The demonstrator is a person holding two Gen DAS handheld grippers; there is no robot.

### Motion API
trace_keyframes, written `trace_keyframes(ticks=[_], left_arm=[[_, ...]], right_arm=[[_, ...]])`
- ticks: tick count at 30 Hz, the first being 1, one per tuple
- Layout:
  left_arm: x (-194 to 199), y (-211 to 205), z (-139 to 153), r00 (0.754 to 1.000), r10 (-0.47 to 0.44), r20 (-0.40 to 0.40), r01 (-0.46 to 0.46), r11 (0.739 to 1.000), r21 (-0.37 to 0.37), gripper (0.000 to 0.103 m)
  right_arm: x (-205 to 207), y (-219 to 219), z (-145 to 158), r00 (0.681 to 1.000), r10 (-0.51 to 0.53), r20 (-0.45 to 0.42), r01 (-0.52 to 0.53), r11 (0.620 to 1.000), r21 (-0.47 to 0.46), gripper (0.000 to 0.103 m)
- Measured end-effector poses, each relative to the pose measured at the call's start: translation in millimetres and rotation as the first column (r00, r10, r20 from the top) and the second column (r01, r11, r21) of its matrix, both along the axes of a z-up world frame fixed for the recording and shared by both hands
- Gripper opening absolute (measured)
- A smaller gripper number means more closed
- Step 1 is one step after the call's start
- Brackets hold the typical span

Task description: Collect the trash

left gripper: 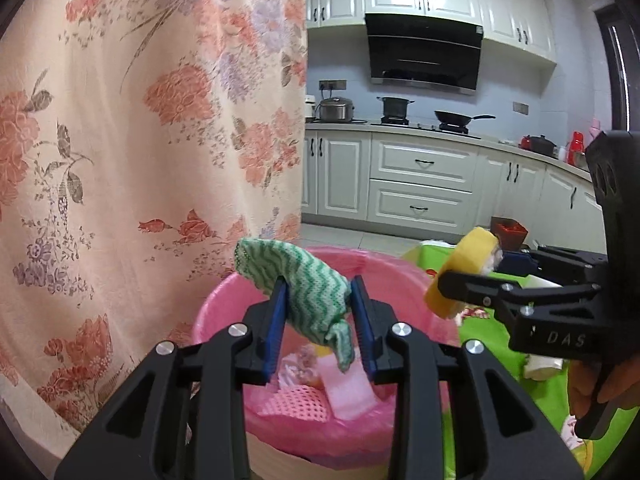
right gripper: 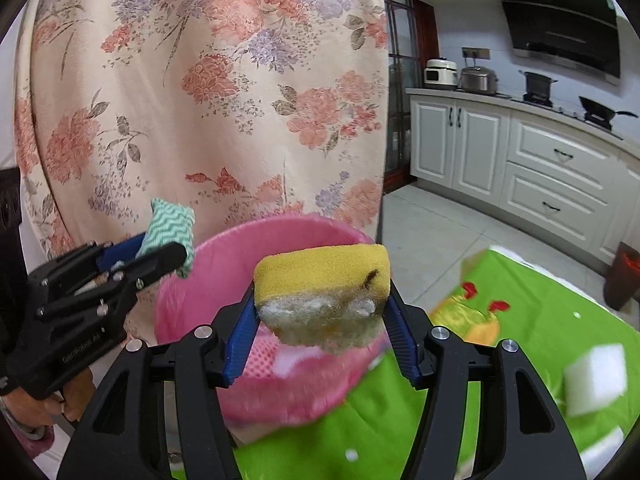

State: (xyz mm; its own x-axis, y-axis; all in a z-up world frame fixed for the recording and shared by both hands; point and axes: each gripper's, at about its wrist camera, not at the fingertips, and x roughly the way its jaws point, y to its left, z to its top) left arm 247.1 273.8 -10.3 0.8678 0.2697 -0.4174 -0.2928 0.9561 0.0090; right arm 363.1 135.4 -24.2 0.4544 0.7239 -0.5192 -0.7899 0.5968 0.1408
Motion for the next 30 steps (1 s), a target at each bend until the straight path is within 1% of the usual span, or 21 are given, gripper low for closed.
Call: trace_keyframes(ticks=[1,2,3,5,7,9,10,12,14,16,18,20,22,23,25,26,28,30], left_arm=[[3.0,5.6,-1.6,1.0,0.007,-0.001,-0.007,1.0,-0.004,0.034],[6.6,10.5,-2.4,1.0,0.011,-0.005,-0.011,1.0,-0.007,0.04],[9.3,16.0,-4.1,1.0,0.025,-0.008,-0.025,1.0,-0.009,0.046],[8.2,22.6,-5.3,0.999,0.051,-0.002,-0.051,0.999,-0.016,0.055],[2.8,28.4,-5.1,0.997,0.079,0.013,-0.078,0.997,-0.029,0.059],[-5.5,29.0,-4.6,0.994,0.105,0.027,-0.104,0.994,-0.034,0.07],[-10.8,27.3,-5.3,0.992,0.12,0.031,-0.119,0.992,-0.033,0.073],[-18.8,21.5,-7.3,0.99,0.14,0.028,-0.139,0.99,-0.034,0.084],[-29.0,9.4,-11.5,0.989,0.145,0.026,-0.144,0.988,-0.047,0.088],[-34.9,-3.0,-17.0,0.99,0.141,0.019,-0.139,0.989,-0.057,0.088],[-39.8,-15.1,-20.0,0.987,0.159,0.007,-0.158,0.985,-0.066,0.088],[-48.1,-20.6,-18.8,0.983,0.181,0.01,-0.179,0.98,-0.086,0.088],[-62.8,-26.3,-13.3,0.984,0.177,0.028,-0.174,0.981,-0.089,0.088],[-70.8,-29.3,-10.9,0.985,0.171,0.031,-0.168,0.983,-0.077,0.088],[-79.2,-33.8,-9.2,0.987,0.156,0.025,-0.155,0.987,-0.042,0.088],[-81.9,-35.6,-10.0,0.987,0.159,0.017,-0.159,0.987,-0.024,0.088],[-84.4,-35.9,-13.3,0.987,0.159,0.013,-0.159,0.987,-0.036,0.088],[-83.8,-35.0,-15.8,0.986,0.163,0.014,-0.162,0.985,-0.064,0.088]], right_arm=[[3.5,4.2,-0.4,1.0,0.007,-0.006,-0.007,1.0,0.007,0.06],[8.0,8.3,-0.9,1.0,0.012,-0.015,-0.012,1.0,0.015,0.063],[12.7,11.8,-1.5,0.999,0.02,-0.029,-0.019,1.0,0.022,0.064],[17.1,12.5,-0.7,0.999,0.015,-0.037,-0.014,0.999,0.033,0.065],[16.7,5.9,1.7,0.999,0.004,-0.036,-0.003,0.999,0.051,0.065],[13.6,-9.2,4.3,0.999,-0.014,-0.038,0.017,0.997,0.072,0.065],[12.1,-15.9,4.8,0.999,-0.022,-0.038,0.025,0.997,0.077,0.065],[6.2,-33.7,4.3,0.998,-0.043,-0.039,0.046,0.995,0.087,0.066],[1.3,-48.4,1.5,0.997,-0.063,-0.049,0.068,0.993,0.098,0.066],[5.3,-46.0,1.6,0.994,-0.099,-0.052,0.103,0.99,0.091,0.066],[14.9,-36.4,4.0,0.992,-0.087,-0.086,0.097,0.988,0.119,0.066],[25.0,-28.9,11.0,0.988,-0.108,-0.106,0.121,0.985,0.12,0.066],[23.5,-42.2,21.3,0.99,-0.092,-0.109,0.111,0.977,0.18,0.066],[19.1,-50.6,23.1,0.992,-0.089,-0.094,0.106,0.977,0.186,0.066],[13.0,-64.0,17.3,0.992,-0.099,-0.084,0.111,0.982,0.153,0.066],[10.3,-71.0,9.6,0.991,-0.103,-0.087,0.114,0.985,0.131,0.066],[8.3,-80.7,-8.9,0.985,-0.133,-0.105,0.142,0.986,0.083,0.067],[6.4,-88.3,-28.1,0.977,-0.156,-0.147,0.165,0.985,0.053,0.067]])
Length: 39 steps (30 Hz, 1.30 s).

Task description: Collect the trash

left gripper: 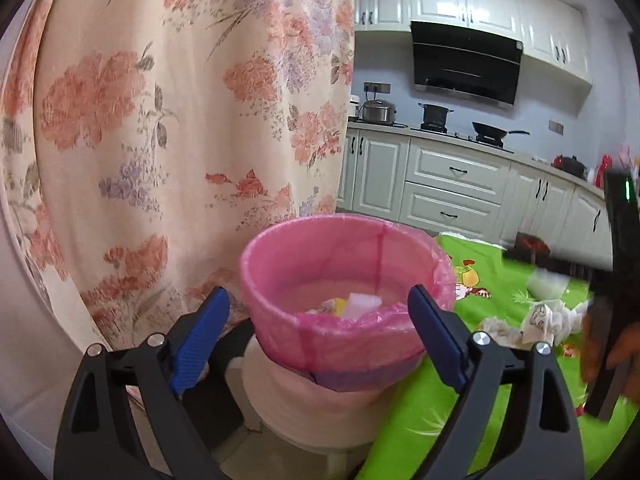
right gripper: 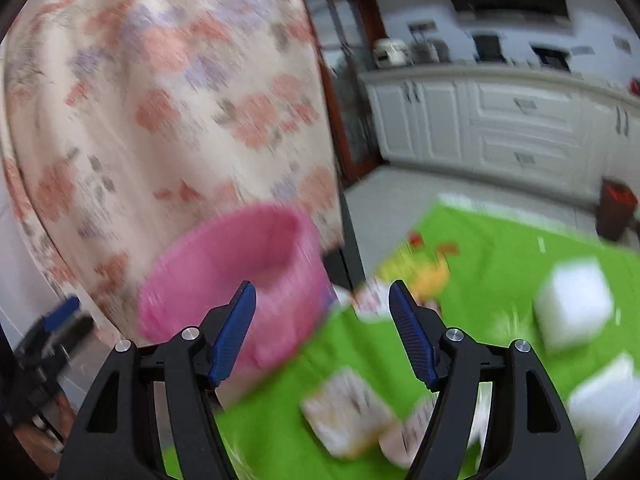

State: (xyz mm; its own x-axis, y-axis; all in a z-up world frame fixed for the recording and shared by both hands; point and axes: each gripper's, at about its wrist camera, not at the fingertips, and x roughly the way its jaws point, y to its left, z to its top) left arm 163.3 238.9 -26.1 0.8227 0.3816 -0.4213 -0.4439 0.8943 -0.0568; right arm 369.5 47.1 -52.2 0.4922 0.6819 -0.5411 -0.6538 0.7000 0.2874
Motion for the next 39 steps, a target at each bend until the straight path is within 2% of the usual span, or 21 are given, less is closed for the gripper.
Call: trace_keyframes(ticks=[4,9,13,14,15,17,19,21,24,27,32,39], left_arm=[[4.3,-6.3,-4.3,1.0,-0.022,0.006,0.022,0.999,-0.03,0.088],[5.6,-16.5,-5.5,0.999,-0.052,0.0,0.052,0.999,-0.012,0.088],[3.0,-13.3,-7.4,0.999,-0.054,0.003,0.055,0.998,-0.035,0.088],[4.3,-11.5,-7.6,0.999,-0.053,0.003,0.053,0.998,-0.041,0.088],[4.1,-9.9,-8.0,0.999,-0.051,0.004,0.051,0.998,-0.048,0.088],[2.6,-6.3,-9.1,0.999,-0.044,0.011,0.044,0.997,-0.068,0.088],[1.1,-4.4,-8.9,0.999,-0.04,0.017,0.041,0.996,-0.08,0.088],[0.2,-3.0,-8.8,0.999,-0.038,0.021,0.039,0.996,-0.084,0.088],[-1.8,-2.0,-9.2,0.999,-0.032,0.026,0.034,0.996,-0.088,0.088],[-2.8,2.3,-9.0,0.999,-0.024,0.033,0.027,0.995,-0.097,0.088],[-9.4,6.9,-8.1,0.999,-0.013,0.043,0.018,0.995,-0.103,0.088],[-18.2,18.8,-5.1,0.998,0.015,0.058,-0.009,0.994,-0.106,0.088]], right_arm=[[-16.0,4.2,-33.1,0.999,0.03,-0.041,-0.033,0.996,-0.082,0.067],[-22.6,30.2,-51.2,0.995,0.098,-0.008,-0.097,0.973,-0.208,0.066],[-24.8,42.7,-60.6,0.991,0.13,0.026,-0.116,0.942,-0.314,0.067],[-25.2,45.0,-63.1,0.99,0.137,0.033,-0.119,0.936,-0.331,0.065],[-26.0,46.6,-66.1,0.988,0.147,0.036,-0.125,0.928,-0.352,0.055],[-25.9,46.3,-71.3,0.99,0.134,0.052,-0.104,0.915,-0.389,0.044],[-24.1,39.9,-70.8,0.991,0.128,0.045,-0.104,0.927,-0.36,0.036],[-25.5,33.5,-65.3,0.991,0.123,0.051,-0.099,0.939,-0.329,0.021],[-30.2,35.0,-52.9,0.987,0.146,0.073,-0.117,0.946,-0.303,0.015],[-36.4,39.7,-39.4,0.981,0.16,0.11,-0.124,0.953,-0.277,0.011],[-39.8,48.9,-7.3,0.977,0.148,0.156,-0.115,0.972,-0.203,0.009],[-41.2,92.0,40.1,0.95,0.188,0.249,-0.156,0.978,-0.14,0.009]])
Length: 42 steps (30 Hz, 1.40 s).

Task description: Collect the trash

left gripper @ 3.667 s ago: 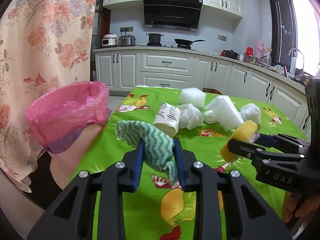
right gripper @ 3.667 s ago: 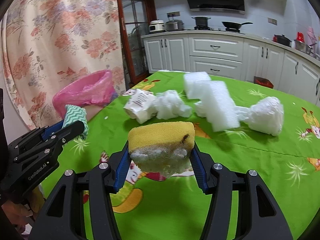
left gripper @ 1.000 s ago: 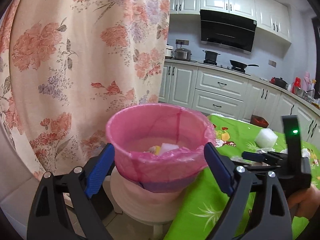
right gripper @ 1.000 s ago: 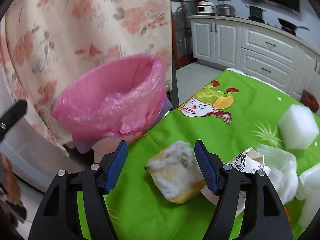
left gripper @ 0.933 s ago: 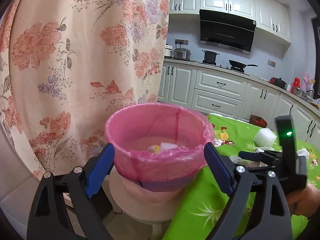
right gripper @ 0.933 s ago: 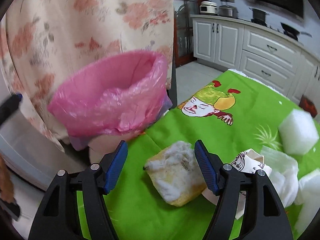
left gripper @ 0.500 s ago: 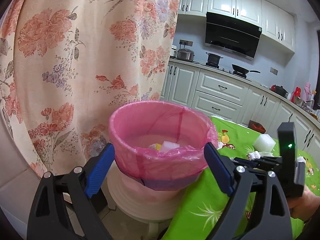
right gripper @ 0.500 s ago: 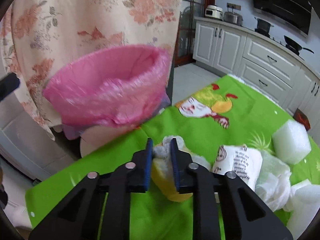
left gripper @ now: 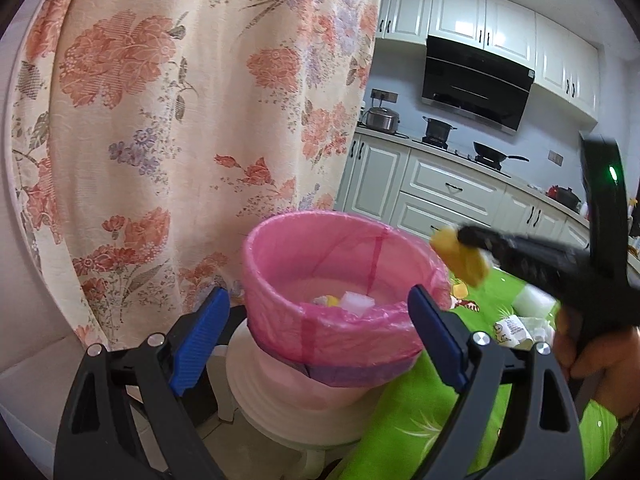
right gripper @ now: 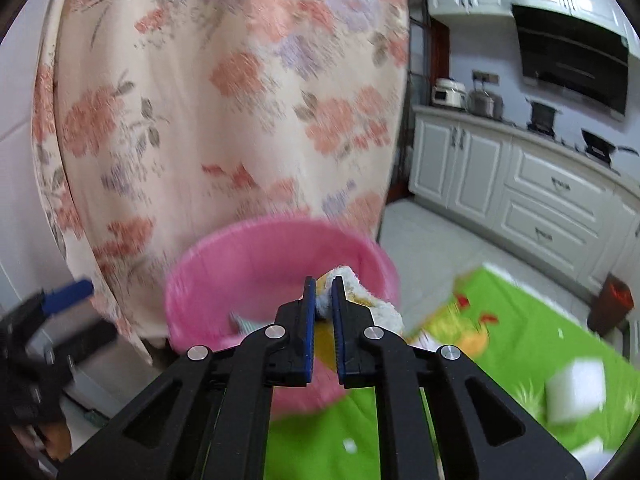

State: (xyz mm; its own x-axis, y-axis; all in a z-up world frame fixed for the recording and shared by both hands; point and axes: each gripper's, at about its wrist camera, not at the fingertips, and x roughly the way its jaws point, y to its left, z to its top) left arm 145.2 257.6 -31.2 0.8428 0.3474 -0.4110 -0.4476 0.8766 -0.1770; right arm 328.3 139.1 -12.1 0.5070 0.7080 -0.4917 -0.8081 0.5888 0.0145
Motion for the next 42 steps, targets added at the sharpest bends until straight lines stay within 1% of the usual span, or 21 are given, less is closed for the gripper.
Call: trace_keyframes(ticks=[2,4,6,7,9,11,16,23,24,25,26,29,33,37,39,42], left_arm=[[-2.7,4.2,-0.1,1.0,0.01,0.001,-0.01,1.0,-0.005,0.088],[-5.5,8.1,-0.9,1.0,0.021,-0.001,-0.021,1.0,-0.007,0.088],[-7.8,11.9,-2.0,1.0,0.03,-0.006,-0.03,1.0,-0.006,0.088],[-8.3,12.9,-2.3,0.999,0.033,-0.008,-0.033,0.999,-0.006,0.088],[-10.4,14.8,-3.1,0.999,0.039,-0.01,-0.039,0.999,-0.005,0.088],[-11.2,15.7,-4.3,0.999,0.041,-0.013,-0.041,0.999,-0.003,0.088],[-10.1,11.6,-3.4,0.999,0.035,-0.018,-0.035,0.999,0.004,0.088],[-2.3,-14.2,3.6,0.999,-0.009,-0.031,0.01,0.999,0.037,0.088],[0.9,-21.8,3.7,0.999,-0.021,-0.041,0.023,0.999,0.044,0.088],[3.5,-27.1,3.5,0.998,-0.031,-0.048,0.033,0.998,0.048,0.088],[6.5,-34.7,3.1,0.997,-0.044,-0.055,0.047,0.998,0.052,0.088],[17.3,-63.0,0.7,0.993,-0.098,-0.064,0.101,0.994,0.049,0.093],[33.6,-100.0,-5.7,0.984,-0.164,-0.072,0.168,0.985,0.038,0.094],[55.2,-144.0,-15.2,0.965,-0.25,-0.082,0.252,0.967,0.023,0.094],[65.2,-165.2,-18.4,0.954,-0.286,-0.089,0.289,0.957,0.021,0.094],[80.6,-201.3,-25.5,0.935,-0.339,-0.1,0.343,0.939,0.02,0.094]], right_arm=[[2.3,18.4,3.9,1.0,0.024,0.004,-0.024,1.0,0.001,0.01],[7.5,36.1,-0.9,0.998,0.052,-0.046,-0.052,0.999,-0.004,0.012],[10.3,45.8,-6.4,0.996,0.051,-0.069,-0.052,0.999,-0.008,0.028],[10.2,46.6,-8.3,0.996,0.053,-0.076,-0.053,0.999,-0.005,0.032],[9.5,44.0,-10.2,0.995,0.049,-0.09,-0.048,0.999,0.009,0.047],[8.6,38.3,-11.0,0.994,0.043,-0.097,-0.041,0.999,0.022,0.047],[6.6,16.8,-5.8,0.997,0.005,-0.083,-0.003,0.999,0.032,0.047],[-10.3,-44.8,-1.1,0.995,-0.048,-0.092,0.055,0.996,0.066,0.048],[-14.7,-56.9,-1.4,0.994,-0.061,-0.095,0.068,0.995,0.072,0.052],[-18.4,-68.1,-1.7,0.992,-0.076,-0.096,0.084,0.993,0.081,0.054],[-21.2,-80.3,-2.0,0.99,-0.093,-0.102,0.102,0.991,0.092,0.056],[-28.4,-121.8,-5.8,0.981,-0.154,-0.119,0.168,0.979,0.117,0.056],[-34.3,-175.5,-12.6,0.964,-0.24,-0.114,0.253,0.961,0.112,0.056],[-38.4,-239.6,-21.6,0.929,-0.351,-0.121,0.364,0.924,0.118,0.059],[-39.4,-264.0,-26.6,0.91,-0.394,-0.129,0.409,0.905,0.12,0.06],[-38.7,-305.4,-38.3,0.874,-0.462,-0.153,0.48,0.87,0.111,0.061]])
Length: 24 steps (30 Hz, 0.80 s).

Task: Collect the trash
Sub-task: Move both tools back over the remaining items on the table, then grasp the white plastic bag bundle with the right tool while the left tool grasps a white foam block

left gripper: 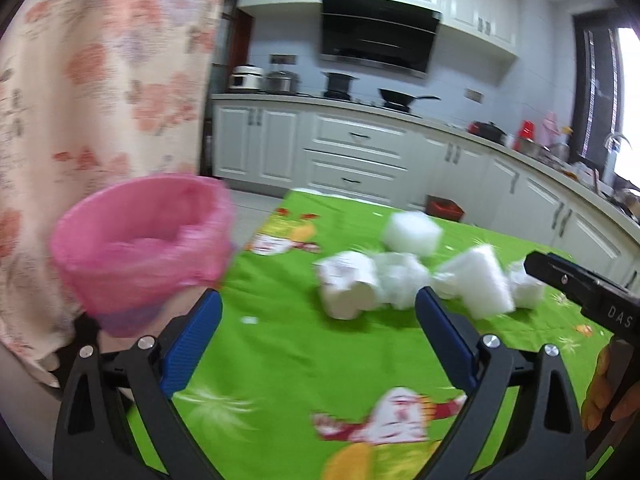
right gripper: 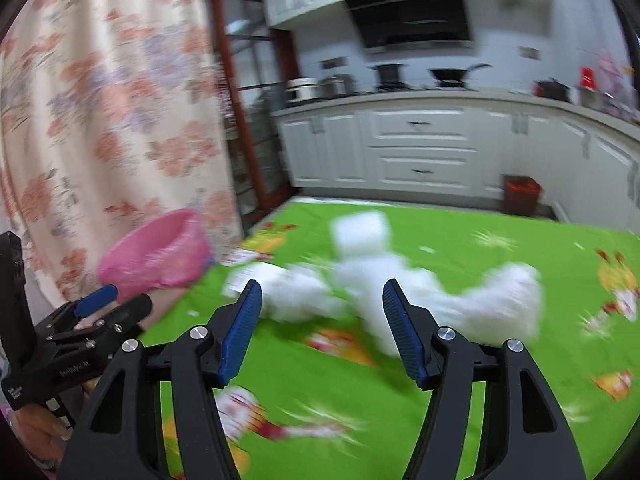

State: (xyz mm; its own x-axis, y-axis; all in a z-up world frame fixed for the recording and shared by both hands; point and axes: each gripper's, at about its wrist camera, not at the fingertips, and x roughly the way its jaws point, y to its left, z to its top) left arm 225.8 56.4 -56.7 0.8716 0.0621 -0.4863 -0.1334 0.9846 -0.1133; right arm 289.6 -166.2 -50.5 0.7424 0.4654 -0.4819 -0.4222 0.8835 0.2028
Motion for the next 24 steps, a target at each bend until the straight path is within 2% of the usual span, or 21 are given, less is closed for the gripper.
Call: trace_keyframes(ticks=[4,9,16,20,24], left_arm=[[16.8,-34.8,-10.1,0.998,-0.054,-0.026,0.054,0.998,-0.011,0.094],[35.7,-67.3,-22.1,0.995,-0.085,-0.053,0.084,0.996,-0.017,0.094],[45.8,-87.1,-38.0,0.991,-0.093,-0.093,0.093,0.996,-0.001,0.094],[44.5,-92.8,-38.2,0.989,-0.114,-0.099,0.115,0.993,0.002,0.094],[47.6,-95.3,-35.8,0.988,-0.123,-0.098,0.124,0.992,0.009,0.094]], right_arm=[[2.9,-50.9,-20.3,0.994,-0.104,-0.046,0.104,0.995,0.002,0.061],[6.9,-84.2,-35.6,0.982,-0.171,-0.075,0.171,0.985,0.0,0.061],[26.6,-103.1,-47.8,0.974,-0.197,-0.112,0.198,0.98,-0.001,0.068],[49.8,-101.5,-52.7,0.973,-0.19,-0.134,0.19,0.982,-0.015,0.078],[78.4,-100.5,-55.3,0.968,-0.191,-0.165,0.193,0.981,-0.007,0.081]])
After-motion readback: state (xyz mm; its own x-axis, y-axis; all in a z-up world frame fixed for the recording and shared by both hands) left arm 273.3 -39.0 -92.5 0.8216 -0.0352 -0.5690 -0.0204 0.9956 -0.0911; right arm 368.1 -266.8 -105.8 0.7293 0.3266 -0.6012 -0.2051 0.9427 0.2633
